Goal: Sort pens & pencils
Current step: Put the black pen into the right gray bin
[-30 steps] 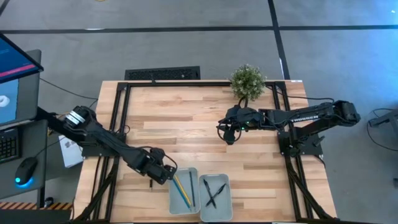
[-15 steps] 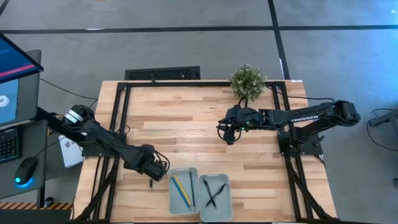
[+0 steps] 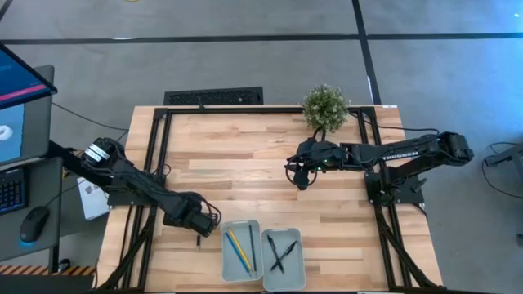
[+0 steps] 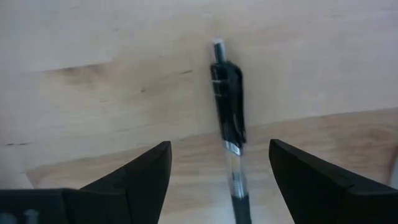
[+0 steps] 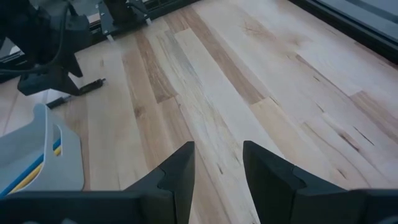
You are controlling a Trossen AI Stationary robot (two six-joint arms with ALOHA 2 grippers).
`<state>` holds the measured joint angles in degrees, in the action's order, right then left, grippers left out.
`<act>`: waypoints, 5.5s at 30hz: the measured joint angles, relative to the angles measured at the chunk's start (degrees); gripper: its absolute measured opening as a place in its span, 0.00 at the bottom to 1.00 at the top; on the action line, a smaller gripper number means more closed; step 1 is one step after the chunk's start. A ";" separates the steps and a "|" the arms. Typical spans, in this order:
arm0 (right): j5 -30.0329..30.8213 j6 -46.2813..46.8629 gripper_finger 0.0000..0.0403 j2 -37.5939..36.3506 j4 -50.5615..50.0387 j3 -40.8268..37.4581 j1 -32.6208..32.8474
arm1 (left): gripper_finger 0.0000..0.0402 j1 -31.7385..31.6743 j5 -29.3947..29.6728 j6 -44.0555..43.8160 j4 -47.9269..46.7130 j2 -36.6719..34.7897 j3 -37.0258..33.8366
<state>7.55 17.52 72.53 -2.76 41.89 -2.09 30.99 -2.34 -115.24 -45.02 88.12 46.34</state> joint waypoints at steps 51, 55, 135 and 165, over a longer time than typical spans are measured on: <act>0.02 -0.15 0.39 0.00 0.02 0.00 -0.02 | 0.51 -0.47 -2.98 -0.47 7.48 0.07 -5.23; 0.02 -0.15 0.39 0.00 0.02 0.00 0.00 | 0.44 -0.47 -3.01 -0.48 7.50 0.09 -5.24; -9.20 3.56 0.58 0.00 27.28 -0.02 4.29 | 0.12 -25.02 18.80 78.95 56.48 -20.45 -1.13; -7.11 25.27 0.65 0.00 32.23 -0.02 6.63 | 0.12 -27.35 11.85 81.33 82.25 -12.11 -1.10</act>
<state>0.44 42.79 72.53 29.47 41.87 4.55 3.64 9.51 -33.91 37.23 76.01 45.23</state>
